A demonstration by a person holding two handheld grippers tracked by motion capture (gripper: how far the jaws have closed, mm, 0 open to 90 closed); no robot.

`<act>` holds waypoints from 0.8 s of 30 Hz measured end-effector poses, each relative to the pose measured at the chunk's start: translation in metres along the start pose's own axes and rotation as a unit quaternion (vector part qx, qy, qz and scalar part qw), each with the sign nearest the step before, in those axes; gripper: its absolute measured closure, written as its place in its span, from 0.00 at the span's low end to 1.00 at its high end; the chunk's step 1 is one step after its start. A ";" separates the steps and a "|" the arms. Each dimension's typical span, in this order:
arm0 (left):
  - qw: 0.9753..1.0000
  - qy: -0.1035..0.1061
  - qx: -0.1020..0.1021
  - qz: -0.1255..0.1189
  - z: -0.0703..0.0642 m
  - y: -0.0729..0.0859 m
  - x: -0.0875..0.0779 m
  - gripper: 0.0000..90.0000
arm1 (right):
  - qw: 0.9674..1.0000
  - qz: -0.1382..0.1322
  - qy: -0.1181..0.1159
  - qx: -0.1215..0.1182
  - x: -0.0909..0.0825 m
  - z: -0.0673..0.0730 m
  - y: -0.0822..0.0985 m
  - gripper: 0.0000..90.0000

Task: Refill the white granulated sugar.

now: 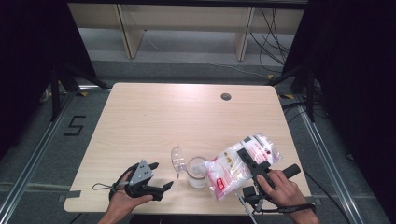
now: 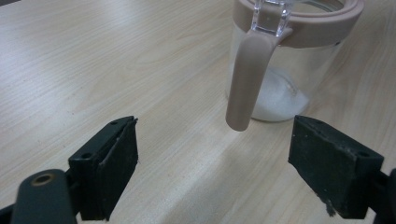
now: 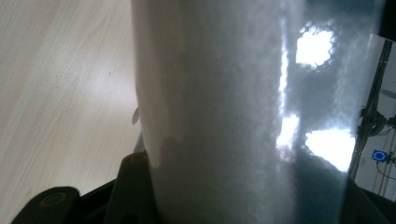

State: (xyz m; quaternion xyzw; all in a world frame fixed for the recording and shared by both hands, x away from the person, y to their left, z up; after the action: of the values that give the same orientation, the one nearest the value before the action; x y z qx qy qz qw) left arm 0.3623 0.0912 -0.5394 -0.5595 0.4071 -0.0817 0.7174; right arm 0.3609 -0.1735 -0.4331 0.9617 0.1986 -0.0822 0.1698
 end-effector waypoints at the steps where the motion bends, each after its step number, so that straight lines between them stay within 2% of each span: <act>1: 1.000 -0.001 0.006 0.000 0.001 0.000 0.000 0.17 | 1.000 0.004 0.003 0.005 -0.001 0.000 0.001 0.64; 2: 1.000 -0.001 0.006 0.000 0.001 0.000 0.000 0.17 | 1.000 0.004 0.003 0.005 -0.001 0.000 0.001 0.64; 3: 1.000 0.000 0.017 -0.001 0.002 -0.001 0.000 0.17 | 1.000 0.004 0.002 0.003 0.000 0.001 0.002 0.64; 7: 1.000 -0.002 0.010 0.000 0.002 0.000 0.000 0.17 | 1.000 0.004 0.001 0.003 -0.001 0.001 0.002 0.64; 8: 1.000 0.000 0.001 0.001 0.000 0.000 0.000 0.17 | 1.000 0.003 0.002 0.004 -0.001 0.000 0.001 0.64; 10: 1.000 0.000 0.002 0.000 0.000 0.000 0.000 0.17 | 1.000 0.006 0.004 0.003 -0.001 0.000 0.002 0.64; 12: 1.000 -0.004 0.014 0.003 0.003 0.000 -0.001 0.17 | 1.000 0.005 0.003 0.004 -0.001 0.000 0.002 0.64; 14: 1.000 -0.004 0.005 0.004 0.002 0.000 -0.001 0.17 | 1.000 0.003 0.001 0.005 -0.001 0.000 0.002 0.64; 15: 1.000 -0.003 0.011 0.001 0.002 0.000 0.000 0.17 | 1.000 0.003 0.002 0.005 -0.001 0.000 0.001 0.64; 17: 1.000 -0.001 0.008 0.001 0.001 0.000 0.000 0.17 | 1.000 0.003 0.003 0.008 -0.001 0.000 0.001 0.64; 23: 1.000 -0.004 0.014 0.002 0.003 0.000 -0.001 0.17 | 1.000 -0.001 0.002 -0.001 -0.001 0.000 0.000 0.65; 24: 1.000 0.000 0.011 -0.001 0.002 0.000 0.000 0.17 | 1.000 0.002 0.000 0.006 -0.001 0.001 0.000 0.65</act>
State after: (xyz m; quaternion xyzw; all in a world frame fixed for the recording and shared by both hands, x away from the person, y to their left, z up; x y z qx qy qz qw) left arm 0.3633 0.0923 -0.5388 -0.5520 0.4057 -0.0864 0.7234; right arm 0.3603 -0.1746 -0.4341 0.9632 0.1962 -0.0835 0.1640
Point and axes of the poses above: each handheld gripper's, and its own axes: x roughly forward along the jaws, y roughly out of its underside, z roughly to its left, the point moved 9 cm from there along x, roughly forward along the jaws, and after that the axes turned 7 degrees about -y, right-handed, at the moved point
